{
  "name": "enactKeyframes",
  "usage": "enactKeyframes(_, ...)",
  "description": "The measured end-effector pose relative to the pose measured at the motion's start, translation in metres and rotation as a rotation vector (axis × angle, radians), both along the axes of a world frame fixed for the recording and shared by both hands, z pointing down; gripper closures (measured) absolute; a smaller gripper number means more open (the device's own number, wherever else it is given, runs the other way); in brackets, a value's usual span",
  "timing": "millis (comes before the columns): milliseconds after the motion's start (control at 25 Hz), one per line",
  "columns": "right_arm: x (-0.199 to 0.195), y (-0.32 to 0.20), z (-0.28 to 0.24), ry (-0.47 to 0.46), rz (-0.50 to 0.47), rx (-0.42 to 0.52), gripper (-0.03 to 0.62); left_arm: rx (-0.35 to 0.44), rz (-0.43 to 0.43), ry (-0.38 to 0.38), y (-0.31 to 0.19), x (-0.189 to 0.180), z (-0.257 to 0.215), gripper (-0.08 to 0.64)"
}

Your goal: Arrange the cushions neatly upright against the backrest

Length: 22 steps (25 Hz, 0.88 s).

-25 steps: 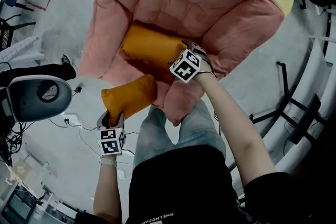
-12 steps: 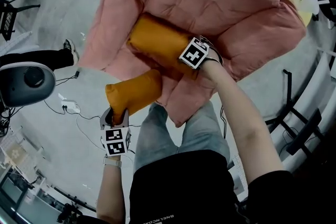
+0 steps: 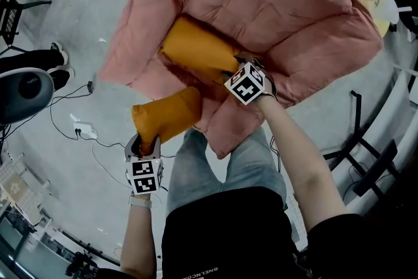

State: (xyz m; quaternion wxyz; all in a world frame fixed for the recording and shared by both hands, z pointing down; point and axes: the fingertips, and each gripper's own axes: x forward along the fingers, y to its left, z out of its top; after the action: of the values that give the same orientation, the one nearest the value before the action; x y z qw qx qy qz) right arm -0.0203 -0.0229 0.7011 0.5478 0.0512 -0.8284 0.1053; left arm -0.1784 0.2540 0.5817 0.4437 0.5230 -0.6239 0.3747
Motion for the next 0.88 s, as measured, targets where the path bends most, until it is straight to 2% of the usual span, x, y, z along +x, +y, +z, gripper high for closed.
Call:
enactKeyframes(160,-0.009,0.01,-0.015,-0.066,0.034,0.038,0.334,0.003,0.0,0.0,0.001,0.001,0.0,0.334)
enactKeyframes(320,-0.012,0.015,-0.005,-0.064,0.074,0.037,0.317,0.004,-0.003,-0.001,0.002,-0.001,-0.001,0.334)
enactKeyframes(560,-0.004,0.014,0.025,-0.01,0.107,-0.021,0.23,0.006,-0.002,0.001,0.003,-0.003,-0.001,0.334)
enactKeyframes(760,-0.005,0.015,0.02,-0.034,0.094,-0.017,0.178,0.012,0.002,0.001,0.004,-0.004,0.0,0.333)
enactKeyframes(880,-0.002,0.014,0.007,-0.057,0.126,-0.009,0.161,0.017,0.009,0.01,0.003,-0.005,0.003,0.33)
